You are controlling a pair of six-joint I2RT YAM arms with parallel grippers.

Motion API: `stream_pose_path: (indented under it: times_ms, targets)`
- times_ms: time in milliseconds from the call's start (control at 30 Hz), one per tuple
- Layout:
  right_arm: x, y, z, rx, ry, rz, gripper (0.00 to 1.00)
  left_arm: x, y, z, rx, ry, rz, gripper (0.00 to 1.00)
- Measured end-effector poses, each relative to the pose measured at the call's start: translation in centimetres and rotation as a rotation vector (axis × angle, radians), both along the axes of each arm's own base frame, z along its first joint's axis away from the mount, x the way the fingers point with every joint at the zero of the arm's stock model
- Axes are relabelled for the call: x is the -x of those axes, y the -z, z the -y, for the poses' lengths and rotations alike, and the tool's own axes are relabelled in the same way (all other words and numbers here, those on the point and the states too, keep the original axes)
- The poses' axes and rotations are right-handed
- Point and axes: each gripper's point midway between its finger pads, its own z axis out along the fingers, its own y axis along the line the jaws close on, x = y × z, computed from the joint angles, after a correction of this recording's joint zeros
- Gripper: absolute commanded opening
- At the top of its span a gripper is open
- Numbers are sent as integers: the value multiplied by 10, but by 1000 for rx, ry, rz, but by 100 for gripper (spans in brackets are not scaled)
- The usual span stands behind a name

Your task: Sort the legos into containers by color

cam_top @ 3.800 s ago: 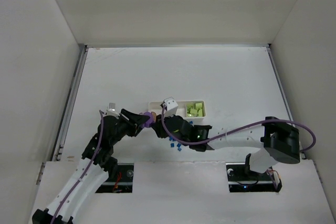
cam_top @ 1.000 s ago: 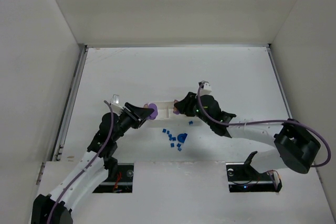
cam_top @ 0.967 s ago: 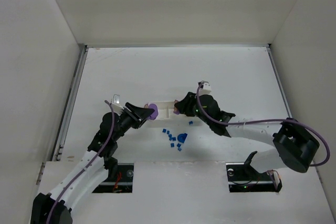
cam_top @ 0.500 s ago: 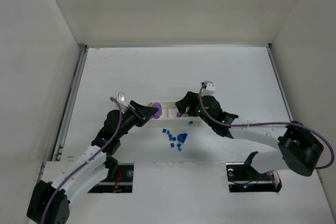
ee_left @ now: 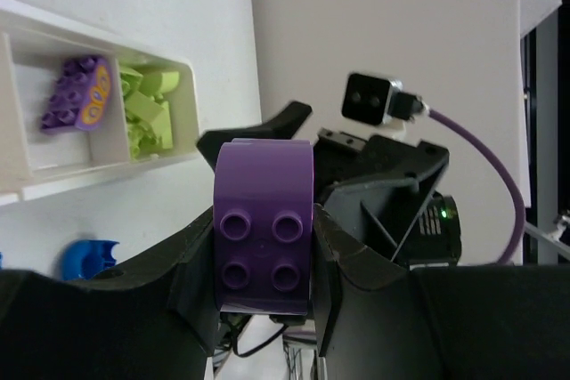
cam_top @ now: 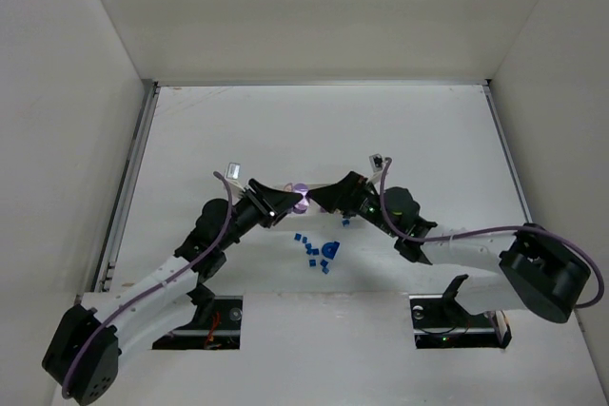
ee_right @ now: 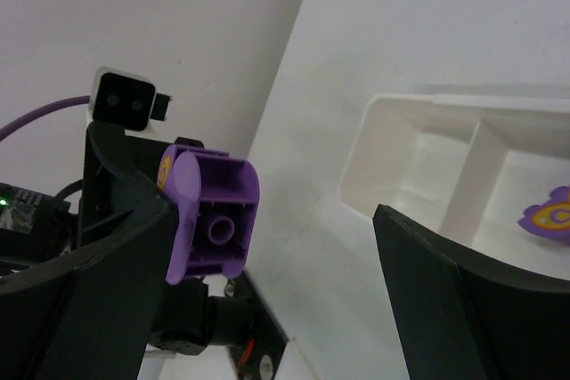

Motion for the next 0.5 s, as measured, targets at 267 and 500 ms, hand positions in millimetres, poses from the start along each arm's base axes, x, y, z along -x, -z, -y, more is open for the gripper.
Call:
stream_pose_path:
  times_ms: [267,500]
  targets:
    - [7,-35,-8,-179,-89,37,77,12,-10,14,21,58,24,13]
    - [8,-41,-12,-249,-131,25,69,14,-14,19,26,75,31,13]
